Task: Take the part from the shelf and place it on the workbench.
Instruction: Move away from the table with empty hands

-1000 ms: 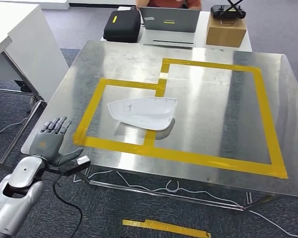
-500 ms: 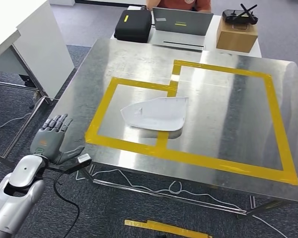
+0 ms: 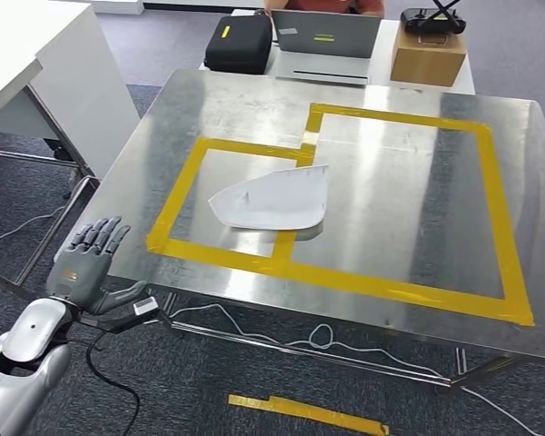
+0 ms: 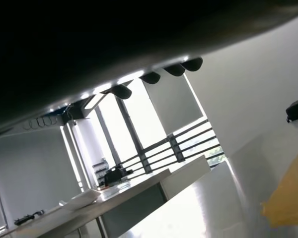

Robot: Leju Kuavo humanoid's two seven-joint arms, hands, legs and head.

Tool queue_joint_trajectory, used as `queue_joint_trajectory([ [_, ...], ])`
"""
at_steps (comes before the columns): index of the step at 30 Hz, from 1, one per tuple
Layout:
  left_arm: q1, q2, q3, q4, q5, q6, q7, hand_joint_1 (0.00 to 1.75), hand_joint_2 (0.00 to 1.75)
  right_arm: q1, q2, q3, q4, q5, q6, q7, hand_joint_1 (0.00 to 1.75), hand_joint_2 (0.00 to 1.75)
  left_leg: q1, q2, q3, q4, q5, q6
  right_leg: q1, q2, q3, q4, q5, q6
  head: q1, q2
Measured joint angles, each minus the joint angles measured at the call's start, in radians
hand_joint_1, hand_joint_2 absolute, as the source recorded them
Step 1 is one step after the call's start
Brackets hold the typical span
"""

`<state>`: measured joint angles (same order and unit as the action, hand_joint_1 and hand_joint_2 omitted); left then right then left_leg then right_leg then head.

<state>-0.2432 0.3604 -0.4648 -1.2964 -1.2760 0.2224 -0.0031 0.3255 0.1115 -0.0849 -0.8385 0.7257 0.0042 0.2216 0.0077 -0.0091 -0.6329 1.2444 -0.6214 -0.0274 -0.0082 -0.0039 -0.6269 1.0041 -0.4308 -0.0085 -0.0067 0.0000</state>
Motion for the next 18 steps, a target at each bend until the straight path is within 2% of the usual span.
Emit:
queue_joint_trajectory([
  [3, -0.002, 0.002, 0.001, -0.005, 0.0, 0.0, 0.0, 0.0, 0.0, 0.002, 0.0, 0.004, -0.004, 0.0, 0.0, 0.0, 0.0, 0.0, -0.001, 0.003, 0.136, -0.208, 0.064, 0.008, 0.002, 0.0, -0.022, 0.002, 0.024, 0.009, 0.001, 0.0],
  [4, -0.004, 0.004, 0.002, -0.007, 0.0, 0.0, 0.0, 0.0, 0.0, 0.002, 0.0, 0.005, -0.006, 0.0, 0.0, 0.0, 0.0, 0.0, -0.003, 0.004, 0.16, -0.25, 0.073, 0.013, 0.003, 0.0, -0.026, 0.002, 0.032, 0.015, 0.001, 0.0],
  [5, -0.005, 0.005, 0.002, -0.008, 0.0, 0.001, 0.0, 0.0, 0.0, 0.003, 0.0, 0.006, -0.008, 0.0, 0.0, 0.0, 0.0, 0.0, -0.006, 0.004, 0.168, -0.268, 0.075, 0.018, 0.004, 0.0, -0.029, 0.001, 0.039, 0.02, 0.001, 0.0],
  [7, -0.004, 0.006, 0.002, -0.008, 0.0, 0.001, 0.0, 0.0, 0.0, 0.005, 0.0, 0.007, -0.01, 0.0, 0.0, 0.0, 0.0, 0.0, -0.01, 0.004, 0.158, -0.268, 0.091, 0.032, 0.001, 0.0, -0.031, -0.006, 0.056, 0.034, 0.001, 0.0],
  [8, -0.005, 0.007, 0.002, -0.009, 0.0, 0.001, 0.0, 0.0, 0.0, 0.007, 0.0, 0.008, -0.01, 0.0, 0.0, 0.0, 0.0, 0.0, -0.01, 0.005, 0.152, -0.27, 0.102, 0.039, -0.001, 0.0, -0.037, -0.003, 0.05, 0.039, 0.001, 0.0],
  [9, -0.005, 0.006, 0.002, -0.009, 0.0, 0.001, 0.0, 0.0, 0.0, 0.008, 0.0, 0.008, -0.01, 0.0, 0.0, 0.0, 0.0, 0.0, -0.01, 0.007, 0.142, -0.272, 0.114, 0.047, -0.003, 0.001, -0.049, 0.017, 0.025, 0.044, 0.003, 0.0],
  [10, -0.006, 0.006, 0.002, -0.01, 0.0, 0.001, 0.0, 0.0, 0.0, 0.008, 0.0, 0.008, -0.01, -0.001, 0.0, 0.0, 0.0, 0.0, -0.009, 0.008, 0.13, -0.274, 0.127, 0.053, -0.003, 0.002, -0.066, 0.06, -0.019, 0.047, 0.003, 0.0],
  [12, -0.006, 0.006, 0.002, -0.011, 0.0, 0.001, 0.0, 0.0, 0.0, 0.009, 0.0, 0.008, -0.011, -0.003, 0.0, 0.003, 0.0, 0.0, -0.01, 0.01, 0.102, -0.274, 0.149, 0.061, -0.003, 0.002, -0.103, 0.194, -0.123, 0.051, 0.004, 0.0],
  [13, -0.005, 0.005, 0.002, -0.011, 0.0, 0.001, 0.0, 0.0, 0.0, 0.009, 0.0, 0.008, -0.012, -0.006, 0.0, 0.004, 0.0, 0.0, -0.012, 0.01, 0.087, -0.273, 0.16, 0.061, -0.003, 0.002, -0.113, 0.255, -0.152, 0.052, 0.004, 0.0],
  [14, -0.005, 0.005, 0.001, -0.011, 0.0, 0.0, 0.0, 0.0, 0.0, 0.008, 0.0, 0.008, -0.012, -0.008, 0.0, 0.007, 0.0, 0.0, -0.013, 0.011, 0.073, -0.273, 0.17, 0.061, -0.003, 0.002, -0.108, 0.289, -0.157, 0.052, 0.004, 0.0],
  [15, -0.004, 0.005, 0.001, -0.011, 0.0, -0.001, -0.001, 0.0, 0.0, 0.008, 0.0, 0.009, -0.013, -0.01, 0.0, 0.009, 0.0, 0.0, -0.014, 0.011, 0.06, -0.272, 0.18, 0.06, -0.003, 0.002, -0.086, 0.289, -0.145, 0.051, 0.004, 0.0],
  [16, -0.004, 0.005, 0.001, -0.011, 0.0, -0.002, -0.001, 0.0, 0.0, 0.008, -0.001, 0.009, -0.015, -0.012, 0.0, 0.012, 0.0, 0.0, -0.015, 0.01, 0.047, -0.271, 0.19, 0.058, -0.003, 0.002, -0.045, 0.25, -0.122, 0.049, 0.004, 0.0],
  [17, -0.004, 0.005, 0.001, -0.011, 0.0, -0.003, -0.001, 0.0, 0.0, 0.008, -0.001, 0.009, -0.016, -0.013, 0.0, 0.014, 0.0, 0.0, -0.016, 0.01, 0.037, -0.271, 0.199, 0.055, -0.003, 0.003, 0.011, 0.183, -0.103, 0.045, 0.004, 0.0],
  [18, -0.004, 0.006, 0.002, -0.011, 0.0, -0.004, -0.002, 0.0, 0.0, 0.008, -0.001, 0.009, -0.019, -0.014, 0.0, 0.016, 0.0, 0.0, -0.017, 0.009, 0.028, -0.269, 0.207, 0.051, -0.002, 0.003, 0.075, 0.1, -0.098, 0.042, 0.004, 0.0],
])
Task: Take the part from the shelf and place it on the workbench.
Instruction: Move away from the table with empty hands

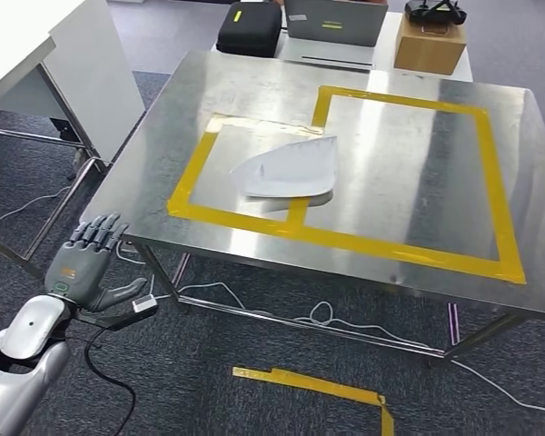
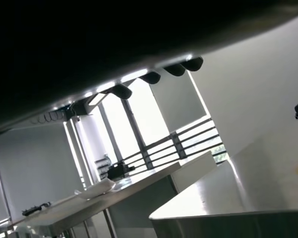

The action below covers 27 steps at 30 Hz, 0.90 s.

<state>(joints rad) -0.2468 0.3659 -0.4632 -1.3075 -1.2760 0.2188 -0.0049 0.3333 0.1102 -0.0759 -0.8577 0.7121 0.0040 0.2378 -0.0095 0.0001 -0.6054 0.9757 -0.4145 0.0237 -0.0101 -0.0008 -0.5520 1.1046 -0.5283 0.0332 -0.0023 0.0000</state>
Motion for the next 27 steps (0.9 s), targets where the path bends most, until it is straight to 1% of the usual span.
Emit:
queue_joint_trajectory([
  [1, 0.0, 0.0, 0.0, -0.001, 0.0, 0.0, 0.0, 0.0, 0.0, -0.001, 0.0, 0.0, -0.002, 0.0, 0.0, 0.001, 0.0, 0.0, -0.001, 0.0, -0.007, 0.002, 0.009, -0.004, 0.001, 0.001, 0.052, -0.071, -0.004, -0.003, -0.001, 0.0],
  [2, 0.0, 0.0, 0.001, -0.001, 0.0, 0.0, -0.001, 0.0, 0.0, -0.001, -0.001, 0.0, -0.005, 0.0, 0.0, 0.001, 0.0, 0.0, -0.002, 0.0, -0.011, 0.004, 0.017, -0.009, 0.003, 0.002, 0.084, -0.119, -0.011, -0.005, -0.001, 0.0],
  [3, 0.0, 0.001, 0.001, -0.002, 0.0, -0.001, -0.001, 0.0, 0.0, -0.001, -0.001, 0.0, -0.006, -0.001, 0.0, 0.002, 0.0, 0.0, -0.001, 0.0, -0.015, 0.005, 0.025, -0.015, 0.006, 0.002, 0.097, -0.142, -0.016, -0.007, -0.002, 0.0],
  [4, 0.0, 0.001, 0.001, -0.002, 0.0, -0.001, -0.001, 0.0, 0.0, 0.001, -0.001, 0.001, -0.006, -0.001, 0.0, 0.002, 0.0, 0.0, 0.0, 0.0, -0.017, 0.005, 0.033, -0.02, 0.007, 0.002, 0.092, -0.146, -0.013, -0.012, -0.003, 0.0],
  [5, 0.001, 0.001, 0.001, -0.002, 0.0, -0.001, -0.001, 0.0, 0.0, 0.002, -0.001, 0.001, -0.007, -0.003, -0.001, 0.004, 0.0, 0.0, 0.003, 0.0, -0.019, 0.008, 0.03, -0.026, 0.007, 0.0, 0.084, -0.147, -0.005, -0.019, -0.002, 0.0],
  [6, 0.001, 0.002, 0.002, -0.002, 0.0, -0.002, -0.001, 0.0, 0.0, 0.002, -0.002, 0.0, -0.007, -0.007, -0.001, 0.006, 0.0, 0.0, 0.005, -0.001, -0.025, 0.023, 0.009, -0.032, 0.007, -0.002, 0.077, -0.149, 0.004, -0.029, -0.004, 0.0],
  [7, 0.002, 0.003, 0.002, -0.002, 0.0, -0.003, -0.001, 0.0, 0.0, 0.002, -0.002, 0.0, -0.007, -0.011, -0.002, 0.009, 0.0, 0.0, 0.006, -0.002, -0.036, 0.056, -0.029, -0.038, 0.006, -0.004, 0.067, -0.151, 0.014, -0.037, -0.005, 0.0],
  [8, 0.003, 0.004, 0.002, -0.002, 0.0, -0.004, -0.001, 0.0, 0.0, 0.002, -0.002, -0.001, -0.008, -0.018, -0.003, 0.012, 0.0, 0.0, 0.009, -0.002, -0.051, 0.108, -0.081, -0.043, 0.006, -0.006, 0.059, -0.152, 0.024, -0.043, -0.006, 0.0],
  [9, 0.005, 0.004, 0.002, -0.002, 0.0, -0.005, 0.0, 0.0, 0.0, 0.002, -0.002, -0.001, -0.009, -0.025, -0.004, 0.015, 0.0, 0.0, 0.01, -0.002, -0.067, 0.174, -0.131, -0.048, 0.008, -0.006, 0.048, -0.152, 0.035, -0.047, -0.007, 0.0],
  [10, 0.007, 0.004, 0.002, -0.002, 0.0, -0.006, 0.001, 0.0, 0.0, 0.003, -0.002, -0.001, -0.011, -0.032, -0.004, 0.018, 0.0, 0.0, 0.012, -0.002, -0.079, 0.237, -0.165, -0.051, 0.009, -0.007, 0.035, -0.15, 0.047, -0.048, -0.007, 0.0],
  [11, 0.009, 0.004, 0.002, -0.002, 0.0, -0.007, 0.002, 0.0, 0.0, 0.005, -0.002, -0.002, -0.013, -0.039, -0.003, 0.022, 0.0, 0.0, 0.013, -0.002, -0.081, 0.279, -0.176, -0.053, 0.009, -0.007, 0.021, -0.148, 0.058, -0.047, -0.006, 0.0],
  [12, 0.011, 0.004, 0.002, -0.002, 0.0, -0.009, 0.003, 0.0, 0.0, 0.007, -0.002, -0.002, -0.016, -0.044, -0.002, 0.025, 0.0, 0.0, 0.014, -0.002, -0.068, 0.29, -0.165, -0.053, 0.01, -0.007, 0.004, -0.145, 0.068, -0.046, -0.007, 0.0],
  [13, 0.012, 0.004, 0.002, -0.002, 0.0, -0.011, 0.004, 0.0, 0.0, 0.009, -0.002, -0.003, -0.019, -0.049, -0.001, 0.028, 0.0, 0.0, 0.014, -0.002, -0.037, 0.264, -0.139, -0.053, 0.01, -0.007, -0.011, -0.142, 0.078, -0.044, -0.007, 0.0],
  [14, 0.013, 0.004, 0.003, -0.002, 0.001, -0.012, 0.005, 0.0, 0.0, 0.012, -0.001, -0.004, -0.023, -0.054, 0.001, 0.031, 0.0, 0.0, 0.014, -0.002, 0.009, 0.207, -0.112, -0.051, 0.01, -0.007, -0.025, -0.137, 0.086, -0.041, -0.007, 0.0],
  [15, 0.012, 0.004, 0.004, -0.002, 0.001, -0.013, 0.006, 0.0, 0.0, 0.015, 0.0, -0.006, -0.027, -0.058, 0.002, 0.033, 0.0, 0.0, 0.014, -0.002, 0.061, 0.136, -0.098, -0.048, 0.011, -0.007, -0.037, -0.133, 0.092, -0.038, -0.007, 0.0],
  [16, 0.012, 0.004, 0.005, -0.003, 0.001, -0.014, 0.006, 0.0, 0.0, 0.017, 0.001, -0.007, -0.032, -0.063, 0.004, 0.034, 0.0, 0.0, 0.012, -0.002, 0.107, 0.066, -0.097, -0.043, 0.011, -0.007, -0.045, -0.129, 0.099, -0.034, -0.006, 0.0],
  [17, 0.012, 0.004, 0.006, -0.004, 0.002, -0.015, 0.007, 0.0, 0.0, 0.019, 0.002, -0.009, -0.036, -0.067, 0.007, 0.035, 0.0, 0.0, 0.01, -0.003, 0.137, 0.015, -0.103, -0.037, 0.012, -0.007, -0.052, -0.126, 0.107, -0.029, -0.006, 0.0],
  [18, 0.012, 0.004, 0.007, -0.005, 0.002, -0.016, 0.008, 0.0, 0.0, 0.021, 0.003, -0.011, -0.041, -0.071, 0.009, 0.036, 0.0, 0.0, 0.007, -0.003, 0.151, -0.013, -0.11, -0.03, 0.012, -0.007, -0.058, -0.125, 0.115, -0.024, -0.006, 0.0],
  [19, 0.012, 0.005, 0.007, -0.006, 0.003, -0.019, 0.008, 0.0, 0.0, 0.023, 0.005, -0.014, -0.045, -0.074, 0.012, 0.037, 0.0, 0.0, 0.005, -0.003, 0.15, -0.025, -0.107, -0.022, 0.011, -0.007, -0.062, -0.127, 0.125, -0.018, -0.006, 0.0],
  [20, 0.012, 0.005, 0.007, -0.006, 0.003, -0.021, 0.008, 0.0, 0.0, 0.025, 0.006, -0.018, -0.049, -0.077, 0.015, 0.037, 0.0, 0.0, 0.005, -0.001, 0.144, -0.029, -0.099, -0.014, 0.01, -0.006, -0.069, -0.127, 0.129, -0.013, -0.006, 0.0],
  [21, 0.012, 0.005, 0.007, -0.006, 0.005, -0.023, 0.008, 0.0, 0.0, 0.028, 0.007, -0.022, -0.053, -0.08, 0.018, 0.038, 0.0, 0.0, 0.005, 0.001, 0.135, -0.032, -0.088, -0.005, 0.009, -0.005, -0.078, -0.119, 0.117, -0.008, -0.005, 0.0],
  [22, 0.012, 0.004, 0.007, -0.006, 0.006, -0.025, 0.008, 0.0, 0.0, 0.032, 0.009, -0.025, -0.057, -0.083, 0.021, 0.038, 0.0, 0.0, 0.007, 0.002, 0.126, -0.036, -0.076, 0.002, 0.008, -0.004, -0.093, -0.092, 0.087, -0.004, -0.003, 0.0],
  [23, 0.011, 0.004, 0.007, -0.007, 0.007, -0.026, 0.008, 0.0, 0.0, 0.034, 0.009, -0.029, -0.061, -0.084, 0.024, 0.039, 0.0, 0.0, 0.007, 0.004, 0.114, -0.038, -0.065, 0.008, 0.007, -0.002, -0.113, -0.042, 0.041, 0.0, -0.002, 0.0],
  [24, 0.011, 0.004, 0.007, -0.007, 0.008, -0.028, 0.008, 0.0, 0.0, 0.036, 0.01, -0.031, -0.064, -0.085, 0.027, 0.039, 0.0, 0.0, 0.006, 0.005, 0.101, -0.037, -0.055, 0.011, 0.007, -0.002, -0.134, 0.025, -0.008, 0.003, 0.0, 0.0],
  [25, 0.011, 0.003, 0.007, -0.007, 0.009, -0.029, 0.008, 0.0, 0.0, 0.036, 0.011, -0.033, -0.067, -0.086, 0.03, 0.039, 0.0, 0.0, 0.005, 0.006, 0.089, -0.036, -0.046, 0.013, 0.006, -0.001, -0.151, 0.095, -0.046, 0.006, 0.001, 0.0],
  [26, 0.011, 0.003, 0.007, -0.007, 0.009, -0.03, 0.008, 0.0, 0.0, 0.037, 0.012, -0.035, -0.069, -0.086, 0.032, 0.039, 0.0, 0.0, 0.004, 0.007, 0.077, -0.036, -0.037, 0.013, 0.005, -0.001, -0.159, 0.147, -0.063, 0.008, 0.001, 0.0],
  [27, 0.012, 0.003, 0.007, -0.007, 0.01, -0.031, 0.008, 0.0, 0.0, 0.037, 0.012, -0.037, -0.071, -0.087, 0.033, 0.039, 0.0, 0.0, 0.004, 0.007, 0.066, -0.034, -0.029, 0.012, 0.005, -0.001, -0.151, 0.167, -0.057, 0.01, 0.001, 0.0],
])
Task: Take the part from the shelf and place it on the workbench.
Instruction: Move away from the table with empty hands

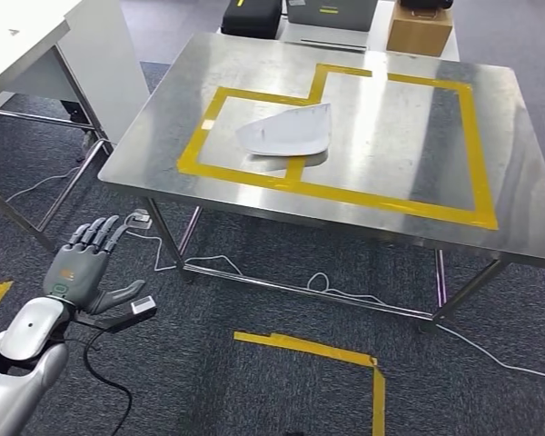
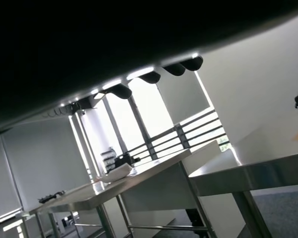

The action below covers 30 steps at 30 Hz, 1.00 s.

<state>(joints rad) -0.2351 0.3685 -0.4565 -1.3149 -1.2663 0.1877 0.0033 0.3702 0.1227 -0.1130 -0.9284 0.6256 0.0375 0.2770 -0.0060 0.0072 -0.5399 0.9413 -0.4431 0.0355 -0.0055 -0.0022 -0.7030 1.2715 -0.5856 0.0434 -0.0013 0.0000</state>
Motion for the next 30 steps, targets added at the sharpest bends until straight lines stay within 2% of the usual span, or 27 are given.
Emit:
queue_joint_trajectory([
  [1, 0.0, -0.001, 0.0, 0.0, 0.0, -0.001, 0.001, 0.0, 0.0, 0.0, 0.001, -0.003, -0.002, 0.0, 0.001, 0.0, 0.0, 0.0, 0.0, 0.0, -0.011, 0.002, 0.007, -0.002, -0.001, 0.0, 0.027, -0.019, 0.022, 0.001, 0.0, 0.0],
  [3, 0.0, -0.001, 0.0, 0.0, 0.001, -0.004, 0.003, 0.0, 0.0, 0.001, 0.001, -0.007, -0.009, -0.002, 0.003, 0.001, 0.0, 0.0, -0.001, 0.0, -0.03, 0.009, 0.018, -0.009, -0.005, 0.0, 0.123, -0.147, 0.068, 0.001, 0.0, 0.0],
  [4, -0.001, -0.001, 0.0, 0.0, 0.001, -0.006, 0.004, 0.0, 0.0, 0.002, 0.003, -0.009, -0.013, -0.003, 0.004, 0.001, 0.0, 0.0, -0.002, 0.0, -0.039, 0.016, 0.022, -0.013, -0.006, 0.002, 0.172, -0.219, 0.075, 0.0, 0.0, 0.0],
  [5, -0.002, -0.002, 0.0, 0.0, 0.001, -0.008, 0.005, 0.0, 0.0, 0.002, 0.004, -0.012, -0.017, -0.004, 0.006, 0.001, 0.0, 0.0, -0.003, 0.0, -0.046, 0.022, 0.026, -0.018, -0.006, 0.004, 0.205, -0.27, 0.074, -0.002, -0.001, 0.0],
  [6, -0.003, -0.002, 0.0, 0.0, 0.001, -0.009, 0.006, 0.0, 0.0, 0.003, 0.006, -0.014, -0.02, -0.006, 0.008, 0.002, 0.0, 0.0, -0.004, 0.0, -0.053, 0.026, 0.032, -0.023, -0.004, 0.006, 0.221, -0.298, 0.067, -0.004, -0.001, 0.0],
  [8, -0.004, -0.002, 0.0, 0.0, 0.002, -0.01, 0.007, 0.0, 0.0, 0.007, 0.008, -0.019, -0.025, -0.007, 0.01, 0.004, 0.0, 0.0, -0.002, 0.0, -0.063, 0.032, 0.04, -0.035, -0.003, 0.007, 0.216, -0.306, 0.07, -0.014, -0.001, 0.0],
  [9, -0.004, -0.002, -0.001, 0.0, 0.003, -0.01, 0.008, 0.0, 0.0, 0.009, 0.01, -0.022, -0.027, -0.008, 0.011, 0.005, 0.0, 0.0, 0.0, -0.001, -0.069, 0.04, 0.029, -0.04, -0.004, 0.006, 0.21, -0.308, 0.076, -0.022, -0.001, 0.0],
  [10, -0.004, -0.002, -0.001, 0.0, 0.003, -0.012, 0.009, 0.0, 0.0, 0.011, 0.011, -0.024, -0.029, -0.009, 0.013, 0.006, 0.0, 0.0, 0.001, -0.002, -0.08, 0.063, 0.002, -0.045, -0.004, 0.004, 0.202, -0.309, 0.084, -0.033, -0.002, 0.0],
  [11, -0.004, -0.002, -0.001, 0.0, 0.004, -0.013, 0.01, 0.0, 0.0, 0.013, 0.012, -0.027, -0.032, -0.011, 0.015, 0.006, 0.0, 0.0, 0.003, -0.003, -0.095, 0.107, -0.04, -0.05, -0.004, 0.002, 0.193, -0.31, 0.093, -0.043, -0.003, 0.0],
  [13, -0.004, -0.002, -0.003, 0.0, 0.004, -0.018, 0.014, 0.0, 0.0, 0.016, 0.014, -0.034, -0.039, -0.015, 0.021, 0.006, 0.0, 0.0, 0.006, -0.004, -0.131, 0.239, -0.132, -0.057, 0.002, 0.0, 0.172, -0.308, 0.111, -0.055, -0.005, 0.0],
  [14, -0.003, -0.003, -0.005, 0.0, 0.004, -0.021, 0.015, 0.0, 0.0, 0.017, 0.014, -0.038, -0.042, -0.017, 0.025, 0.007, 0.0, 0.0, 0.006, -0.004, -0.14, 0.294, -0.157, -0.058, 0.004, 0.0, 0.159, -0.306, 0.12, -0.056, -0.006, 0.0],
  [15, -0.003, -0.003, -0.007, 0.0, 0.004, -0.023, 0.016, 0.0, 0.0, 0.019, 0.015, -0.041, -0.045, -0.018, 0.027, 0.007, 0.0, 0.0, 0.007, -0.004, -0.139, 0.324, -0.163, -0.058, 0.006, -0.001, 0.146, -0.303, 0.128, -0.057, -0.005, 0.0],
  [16, -0.003, -0.004, -0.008, 0.0, 0.004, -0.025, 0.017, 0.0, 0.0, 0.021, 0.015, -0.045, -0.049, -0.02, 0.03, 0.008, 0.0, 0.0, 0.007, -0.004, -0.118, 0.316, -0.146, -0.056, 0.008, -0.001, 0.131, -0.299, 0.136, -0.057, -0.006, 0.0],
  [17, -0.004, -0.005, -0.009, 0.0, 0.004, -0.026, 0.018, 0.0, 0.0, 0.023, 0.016, -0.049, -0.053, -0.022, 0.033, 0.008, 0.0, 0.0, 0.006, -0.004, -0.081, 0.275, -0.12, -0.052, 0.01, -0.001, 0.116, -0.294, 0.144, -0.056, -0.006, 0.0],
  [19, -0.009, -0.006, -0.01, 0.0, 0.004, -0.027, 0.019, 0.0, 0.0, 0.029, 0.02, -0.057, -0.064, -0.025, 0.037, 0.009, 0.0, 0.0, 0.003, -0.004, 0.025, 0.134, -0.086, -0.041, 0.012, 0.0, 0.091, -0.284, 0.161, -0.054, -0.006, 0.0],
  [20, -0.013, -0.006, -0.01, 0.0, 0.004, -0.027, 0.02, 0.0, 0.0, 0.032, 0.022, -0.06, -0.069, -0.026, 0.039, 0.009, 0.0, 0.0, 0.0, -0.004, 0.066, 0.074, -0.085, -0.035, 0.013, 0.0, 0.083, -0.282, 0.17, -0.05, -0.005, 0.0],
  [21, -0.017, -0.007, -0.01, 0.0, 0.004, -0.027, 0.021, 0.0, 0.0, 0.034, 0.025, -0.062, -0.073, -0.027, 0.04, 0.009, 0.0, 0.0, -0.003, -0.004, 0.09, 0.034, -0.089, -0.031, 0.013, 0.0, 0.077, -0.281, 0.18, -0.046, -0.006, 0.0],
  [23, -0.02, -0.008, -0.012, 0.0, 0.004, -0.028, 0.022, 0.0, 0.0, 0.038, 0.028, -0.068, -0.08, -0.029, 0.043, 0.01, 0.0, 0.0, -0.006, -0.004, 0.092, 0.011, -0.083, -0.021, 0.011, -0.001, 0.07, -0.284, 0.197, -0.034, -0.006, 0.0],
  [24, -0.022, -0.009, -0.014, 0.0, 0.004, -0.028, 0.023, 0.0, 0.0, 0.041, 0.029, -0.072, -0.083, -0.03, 0.044, 0.01, 0.0, 0.0, -0.006, -0.002, 0.084, 0.008, -0.072, -0.015, 0.01, 0.0, 0.066, -0.28, 0.192, -0.029, -0.006, 0.0],
  [25, -0.023, -0.011, -0.015, 0.0, 0.004, -0.029, 0.024, 0.0, 0.0, 0.045, 0.03, -0.076, -0.086, -0.031, 0.045, 0.011, 0.0, 0.0, -0.005, 0.0, 0.075, 0.005, -0.059, -0.008, 0.009, 0.0, 0.056, -0.265, 0.168, -0.023, -0.004, 0.0],
  [26, -0.024, -0.013, -0.016, 0.0, 0.003, -0.029, 0.024, 0.0, 0.0, 0.048, 0.03, -0.08, -0.088, -0.032, 0.046, 0.012, 0.0, 0.0, -0.003, 0.002, 0.063, 0.002, -0.044, -0.002, 0.008, 0.001, 0.042, -0.23, 0.124, -0.018, -0.003, 0.0],
  [28, -0.025, -0.016, -0.017, 0.0, 0.003, -0.03, 0.026, 0.0, 0.0, 0.05, 0.03, -0.085, -0.092, -0.033, 0.049, 0.013, 0.0, 0.0, -0.004, 0.004, 0.032, 0.003, -0.018, 0.004, 0.006, 0.002, 0.011, -0.111, 0.017, -0.008, 0.001, 0.0],
  [29, -0.025, -0.019, -0.018, 0.0, 0.002, -0.032, 0.028, 0.0, 0.0, 0.05, 0.03, -0.088, -0.093, -0.033, 0.051, 0.014, 0.0, 0.0, -0.004, 0.004, 0.015, 0.004, -0.004, 0.003, 0.004, 0.002, 0.002, -0.049, -0.012, -0.004, 0.001, 0.0],
  [30, -0.025, -0.02, -0.019, 0.0, 0.001, -0.033, 0.03, 0.0, 0.0, 0.05, 0.03, -0.09, -0.094, -0.034, 0.054, 0.014, 0.0, 0.0, -0.004, 0.005, -0.004, 0.005, 0.01, 0.002, 0.002, 0.002, 0.002, -0.005, -0.014, 0.0, 0.001, 0.0],
])
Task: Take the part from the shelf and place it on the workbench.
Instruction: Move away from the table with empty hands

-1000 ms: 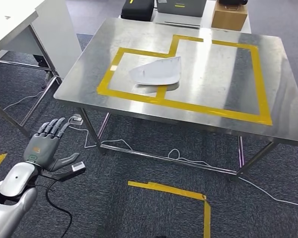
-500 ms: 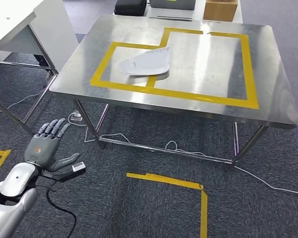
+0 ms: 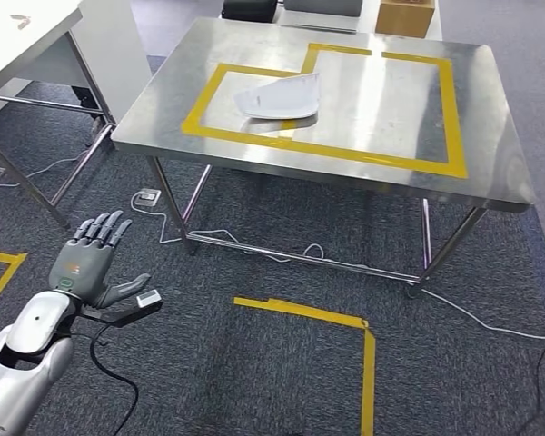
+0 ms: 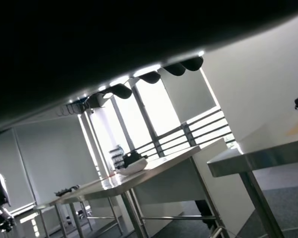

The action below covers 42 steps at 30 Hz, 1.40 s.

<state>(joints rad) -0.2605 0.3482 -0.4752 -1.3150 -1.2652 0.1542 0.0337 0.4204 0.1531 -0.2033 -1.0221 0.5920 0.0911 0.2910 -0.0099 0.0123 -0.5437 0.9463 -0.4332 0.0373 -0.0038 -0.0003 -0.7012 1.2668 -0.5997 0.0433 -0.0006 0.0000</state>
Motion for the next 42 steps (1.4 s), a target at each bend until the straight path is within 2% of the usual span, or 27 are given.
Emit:
queue_joint_trajectory([
  [2, 0.0, -0.003, -0.003, 0.0, -0.001, -0.003, 0.004, 0.0, 0.0, 0.0, 0.0, -0.007, -0.003, -0.001, 0.006, 0.001, 0.0, 0.0, 0.001, 0.001, -0.041, 0.005, 0.028, -0.006, -0.006, 0.0, 0.042, 0.001, 0.053, 0.006, 0.0, 0.0],
  [3, -0.001, -0.004, -0.005, 0.001, -0.001, -0.003, 0.005, 0.0, 0.0, 0.0, 0.0, -0.012, -0.006, -0.001, 0.009, 0.002, 0.0, 0.0, 0.001, 0.0, -0.061, 0.01, 0.04, -0.01, -0.01, 0.0, 0.089, -0.048, 0.077, 0.009, 0.0, 0.0],
  [4, -0.001, -0.004, -0.006, 0.001, -0.001, -0.004, 0.006, 0.0, 0.0, -0.001, 0.002, -0.016, -0.01, -0.001, 0.012, 0.003, 0.0, 0.0, 0.0, 0.0, -0.079, 0.018, 0.05, -0.015, -0.013, 0.0, 0.154, -0.125, 0.08, 0.011, 0.001, 0.0],
  [5, -0.003, -0.004, -0.007, 0.001, -0.001, -0.004, 0.007, 0.0, 0.0, -0.001, 0.004, -0.021, -0.014, -0.001, 0.014, 0.003, 0.0, 0.0, 0.0, 0.0, -0.093, 0.026, 0.06, -0.021, -0.014, 0.002, 0.212, -0.205, 0.066, 0.008, 0.0, 0.0],
  [6, -0.005, -0.005, -0.008, 0.001, -0.001, -0.004, 0.008, 0.0, 0.0, -0.002, 0.006, -0.024, -0.017, -0.001, 0.017, 0.003, 0.0, 0.0, 0.0, 0.0, -0.102, 0.033, 0.069, -0.027, -0.014, 0.003, 0.253, -0.265, 0.047, 0.003, 0.0, 0.0],
  [7, -0.006, -0.005, -0.008, 0.001, -0.002, -0.004, 0.008, 0.0, 0.0, -0.001, 0.008, -0.028, -0.02, -0.001, 0.018, 0.003, 0.0, 0.0, 0.001, 0.0, -0.108, 0.037, 0.078, -0.031, -0.011, 0.005, 0.274, -0.301, 0.033, -0.004, 0.0, 0.0],
  [9, -0.006, -0.005, -0.011, 0.002, -0.002, -0.004, 0.01, 0.0, 0.0, 0.002, 0.01, -0.036, -0.022, 0.0, 0.02, 0.004, 0.0, 0.0, 0.006, -0.001, -0.114, 0.04, 0.088, -0.041, -0.007, 0.003, 0.26, -0.304, 0.039, -0.023, 0.0, 0.0],
  [10, -0.004, -0.005, -0.013, 0.003, -0.002, -0.005, 0.01, 0.0, 0.0, 0.003, 0.011, -0.04, -0.023, 0.0, 0.02, 0.006, 0.0, 0.0, 0.009, -0.002, -0.12, 0.051, 0.067, -0.047, -0.006, 0.001, 0.252, -0.303, 0.048, -0.032, -0.002, 0.0],
  [11, -0.003, -0.005, -0.014, 0.004, -0.002, -0.005, 0.01, 0.0, 0.0, 0.004, 0.012, -0.043, -0.023, 0.0, 0.021, 0.007, 0.0, 0.0, 0.011, -0.003, -0.129, 0.079, 0.027, -0.051, -0.006, -0.002, 0.24, -0.303, 0.059, -0.042, -0.004, 0.0],
  [13, -0.002, -0.005, -0.016, 0.006, -0.002, -0.006, 0.01, 0.0, 0.0, 0.004, 0.015, -0.048, -0.024, 0.0, 0.021, 0.007, 0.0, 0.0, 0.013, -0.004, -0.152, 0.189, -0.089, -0.058, -0.003, -0.004, 0.217, -0.302, 0.085, -0.053, -0.008, 0.0],
  [14, -0.001, -0.005, -0.016, 0.006, -0.002, -0.006, 0.01, 0.0, 0.0, 0.004, 0.016, -0.049, -0.025, 0.0, 0.021, 0.007, 0.0, 0.0, 0.013, -0.005, -0.16, 0.255, -0.129, -0.059, -0.001, -0.005, 0.203, -0.301, 0.098, -0.056, -0.009, 0.0],
  [15, -0.001, -0.005, -0.017, 0.007, -0.002, -0.006, 0.011, 0.0, 0.0, 0.004, 0.017, -0.05, -0.025, 0.0, 0.021, 0.007, 0.0, 0.0, 0.013, -0.005, -0.161, 0.306, -0.142, -0.059, 0.001, -0.005, 0.189, -0.3, 0.111, -0.057, -0.009, 0.0],
  [17, -0.001, -0.005, -0.019, 0.008, -0.002, -0.006, 0.011, 0.0, 0.0, 0.004, 0.017, -0.052, -0.025, 0.0, 0.022, 0.008, 0.0, 0.0, 0.013, -0.005, -0.127, 0.326, -0.103, -0.055, 0.004, -0.005, 0.152, -0.293, 0.134, -0.056, -0.009, 0.0],
  [19, -0.003, -0.005, -0.019, 0.009, -0.002, -0.006, 0.012, 0.0, 0.0, 0.005, 0.02, -0.057, -0.025, 0.0, 0.025, 0.008, 0.0, 0.0, 0.012, -0.006, -0.035, 0.225, -0.062, -0.047, 0.006, -0.004, 0.121, -0.283, 0.151, -0.052, -0.009, 0.0],
  [21, -0.007, -0.005, -0.019, 0.009, -0.001, -0.006, 0.014, 0.0, 0.0, 0.004, 0.024, -0.063, -0.026, 0.0, 0.031, 0.009, 0.0, 0.0, 0.008, -0.008, 0.058, 0.094, -0.076, -0.036, 0.008, -0.004, 0.103, -0.273, 0.164, -0.043, -0.009, 0.0],
  [22, -0.01, -0.005, -0.019, 0.009, 0.0, -0.006, 0.017, 0.0, 0.0, 0.004, 0.027, -0.066, -0.026, 0.001, 0.034, 0.01, 0.0, 0.0, 0.006, -0.008, 0.082, 0.053, -0.091, -0.03, 0.009, -0.004, 0.097, -0.271, 0.171, -0.037, -0.009, 0.0],
  [24, -0.01, -0.006, -0.018, 0.009, 0.004, -0.008, 0.024, 0.0, 0.0, 0.004, 0.031, -0.074, -0.027, 0.004, 0.039, 0.013, 0.0, 0.0, 0.005, -0.007, 0.085, 0.023, -0.096, -0.021, 0.008, -0.005, 0.085, -0.268, 0.183, -0.025, -0.009, 0.0],
  [25, -0.01, -0.008, -0.018, 0.009, 0.008, -0.01, 0.027, 0.0, 0.0, 0.005, 0.033, -0.08, -0.029, 0.008, 0.041, 0.016, 0.0, 0.0, 0.006, -0.006, 0.079, 0.019, -0.089, -0.015, 0.007, -0.004, 0.075, -0.258, 0.176, -0.02, -0.008, 0.0],
  [27, -0.007, -0.013, -0.018, 0.009, 0.015, -0.016, 0.035, 0.0, 0.0, 0.006, 0.038, -0.095, -0.032, 0.018, 0.049, 0.02, 0.0, 0.0, 0.008, -0.004, 0.063, 0.014, -0.069, -0.004, 0.005, -0.002, 0.04, -0.183, 0.117, -0.012, -0.005, 0.0],
  [29, -0.004, -0.018, -0.018, 0.01, 0.02, -0.018, 0.043, 0.0, 0.0, 0.006, 0.046, -0.111, -0.037, 0.028, 0.059, 0.021, 0.0, 0.0, 0.004, -0.003, 0.042, 0.016, -0.051, 0.001, 0.003, -0.001, -0.004, -0.055, 0.037, -0.006, -0.002, 0.0],
  [30, -0.001, -0.021, -0.018, 0.01, 0.02, -0.017, 0.045, 0.0, 0.0, 0.006, 0.05, -0.12, -0.039, 0.034, 0.065, 0.021, 0.0, 0.0, 0.002, -0.003, 0.032, 0.016, -0.042, 0.001, 0.003, -0.001, -0.014, -0.01, 0.015, -0.004, -0.002, 0.0],
  [31, 0.002, -0.022, -0.018, 0.01, 0.02, -0.017, 0.048, 0.0, 0.0, 0.006, 0.055, -0.129, -0.041, 0.04, 0.07, 0.021, 0.0, 0.0, 0.001, -0.003, 0.021, 0.017, -0.034, 0.0, 0.003, -0.001, -0.007, 0.002, 0.012, -0.003, -0.002, 0.0],
  [32, 0.006, -0.024, -0.018, 0.01, 0.02, -0.016, 0.049, 0.0, 0.0, 0.007, 0.058, -0.137, -0.044, 0.045, 0.074, 0.02, 0.0, 0.0, 0.0, -0.003, 0.012, 0.017, -0.027, -0.001, 0.003, -0.001, 0.02, -0.026, 0.025, -0.004, -0.001, 0.0],
  [35, 0.011, -0.025, -0.015, 0.01, 0.02, -0.013, 0.053, 0.0, 0.0, 0.004, 0.068, -0.156, -0.05, 0.061, 0.085, 0.014, 0.0, 0.0, -0.003, -0.003, -0.008, 0.024, -0.012, -0.009, 0.004, -0.001, 0.163, -0.232, 0.082, -0.015, -0.002, 0.0],
  [36, 0.011, -0.026, -0.014, 0.01, 0.02, -0.013, 0.055, 0.0, 0.0, 0.003, 0.071, -0.162, -0.052, 0.065, 0.088, 0.011, 0.0, 0.0, -0.005, -0.003, -0.012, 0.028, -0.01, -0.013, 0.004, 0.0, 0.19, -0.277, 0.087, -0.021, -0.003, 0.0],
  [40, 0.014, -0.026, -0.013, 0.01, 0.02, -0.011, 0.056, 0.0, 0.0, 0.004, 0.084, -0.183, -0.055, 0.073, 0.093, 0.007, 0.0, 0.0, -0.008, -0.003, -0.019, 0.034, -0.009, -0.001, 0.008, 0.0, 0.195, -0.299, 0.091, -0.032, -0.005, 0.0],
  [42, 0.015, -0.026, -0.013, 0.01, 0.02, -0.011, 0.057, 0.0, 0.0, 0.004, 0.087, -0.19, -0.056, 0.075, 0.094, 0.005, 0.0, 0.0, -0.005, -0.003, -0.019, 0.032, -0.001, -0.009, 0.011, -0.002, 0.193, -0.299, 0.095, -0.036, -0.004, 0.0],
])
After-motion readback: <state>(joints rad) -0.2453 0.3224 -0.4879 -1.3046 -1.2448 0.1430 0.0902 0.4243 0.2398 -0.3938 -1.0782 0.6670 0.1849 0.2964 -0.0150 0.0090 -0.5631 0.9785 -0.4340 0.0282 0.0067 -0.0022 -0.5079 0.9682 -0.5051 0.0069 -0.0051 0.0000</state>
